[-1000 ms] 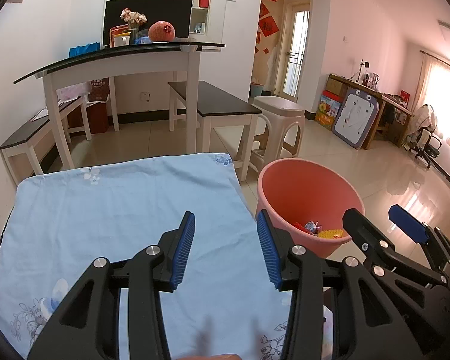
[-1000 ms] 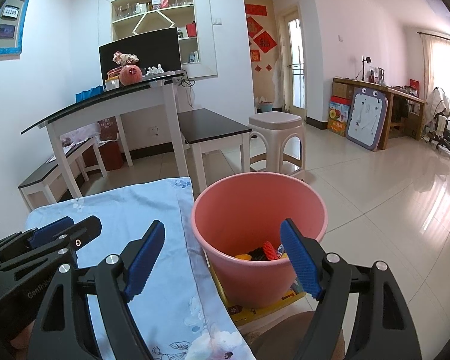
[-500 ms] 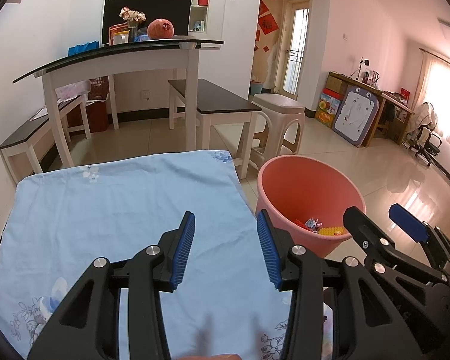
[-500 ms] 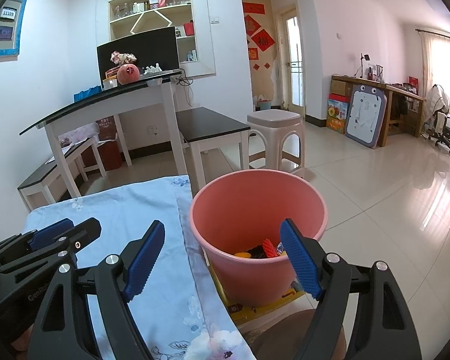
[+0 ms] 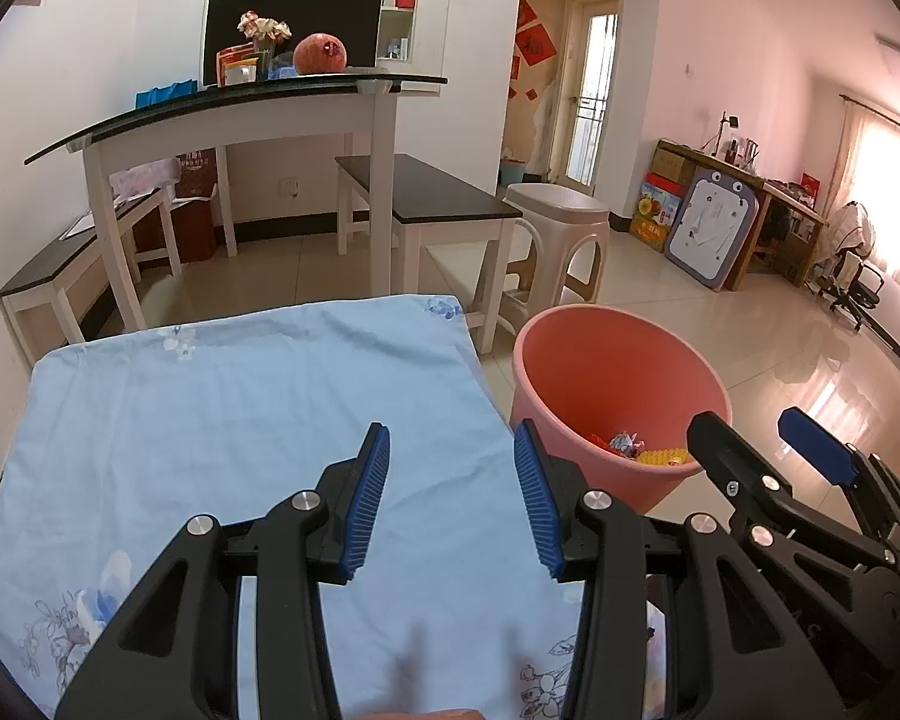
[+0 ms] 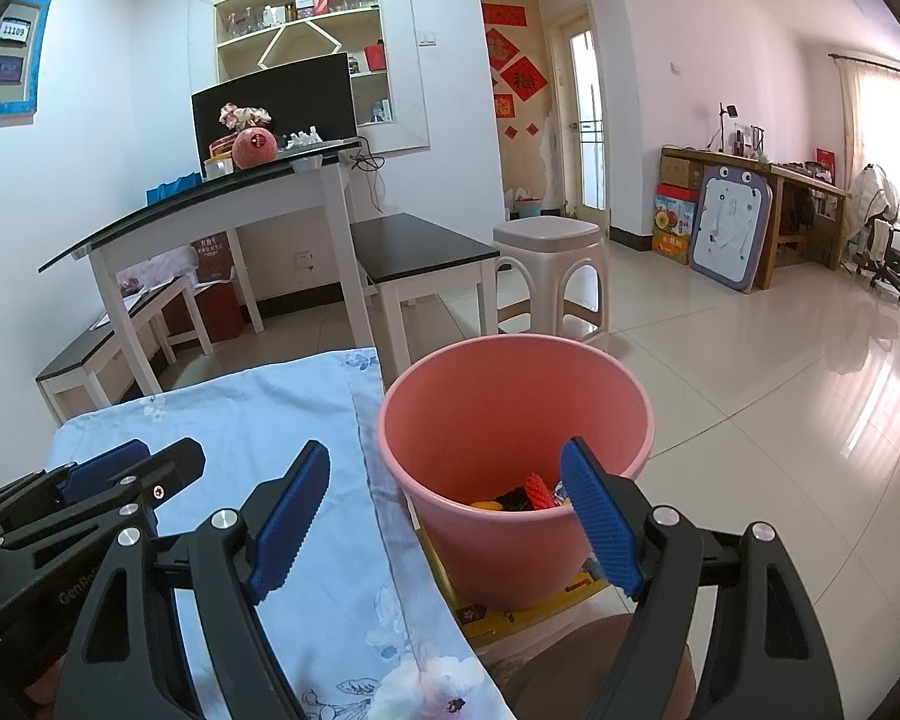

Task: Collect trash

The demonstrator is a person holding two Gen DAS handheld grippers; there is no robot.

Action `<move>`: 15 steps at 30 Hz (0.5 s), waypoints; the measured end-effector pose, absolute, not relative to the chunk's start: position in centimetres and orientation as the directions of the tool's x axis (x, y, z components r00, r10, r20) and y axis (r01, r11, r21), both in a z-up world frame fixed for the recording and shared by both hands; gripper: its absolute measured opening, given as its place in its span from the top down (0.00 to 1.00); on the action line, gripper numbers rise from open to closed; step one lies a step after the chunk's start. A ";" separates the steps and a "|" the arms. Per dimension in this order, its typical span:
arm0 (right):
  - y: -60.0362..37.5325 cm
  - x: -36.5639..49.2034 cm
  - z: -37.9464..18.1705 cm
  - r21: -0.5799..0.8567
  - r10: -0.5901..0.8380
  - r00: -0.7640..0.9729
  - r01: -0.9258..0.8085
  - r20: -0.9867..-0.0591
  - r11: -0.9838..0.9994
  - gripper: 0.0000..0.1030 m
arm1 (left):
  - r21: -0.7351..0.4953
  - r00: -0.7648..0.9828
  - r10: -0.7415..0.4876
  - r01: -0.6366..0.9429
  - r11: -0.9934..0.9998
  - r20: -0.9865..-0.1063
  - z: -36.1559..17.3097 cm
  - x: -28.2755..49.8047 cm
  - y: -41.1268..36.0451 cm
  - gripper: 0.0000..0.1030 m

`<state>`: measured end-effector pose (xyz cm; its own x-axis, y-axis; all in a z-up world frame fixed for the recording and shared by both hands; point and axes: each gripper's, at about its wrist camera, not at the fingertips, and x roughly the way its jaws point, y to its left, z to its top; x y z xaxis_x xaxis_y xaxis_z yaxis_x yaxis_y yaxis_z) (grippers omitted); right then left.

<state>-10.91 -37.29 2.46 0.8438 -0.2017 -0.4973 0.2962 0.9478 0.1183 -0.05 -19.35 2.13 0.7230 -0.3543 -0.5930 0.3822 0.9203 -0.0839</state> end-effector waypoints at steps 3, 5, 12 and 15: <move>-37.3 -10.9 2.5 0.119 -0.201 0.843 0.296 -0.498 0.948 0.24 | -0.084 0.722 -0.352 0.380 0.921 -0.596 1.9 -0.1 -19.3 0.57; -37.3 -10.9 2.4 0.118 -0.201 0.843 0.296 -0.498 0.948 0.24 | -0.082 0.723 -0.349 0.377 0.922 -0.596 1.8 -0.1 -19.3 0.57; -37.4 -10.9 2.5 0.119 -0.202 0.844 0.297 -0.497 0.947 0.24 | -0.082 0.722 -0.347 0.376 0.923 -0.599 1.7 -0.3 -19.3 0.57; -37.3 -11.0 2.2 0.122 -0.204 0.843 0.300 -0.497 0.946 0.24 | -0.082 0.721 -0.348 0.377 0.923 -0.600 1.6 -0.3 -19.3 0.57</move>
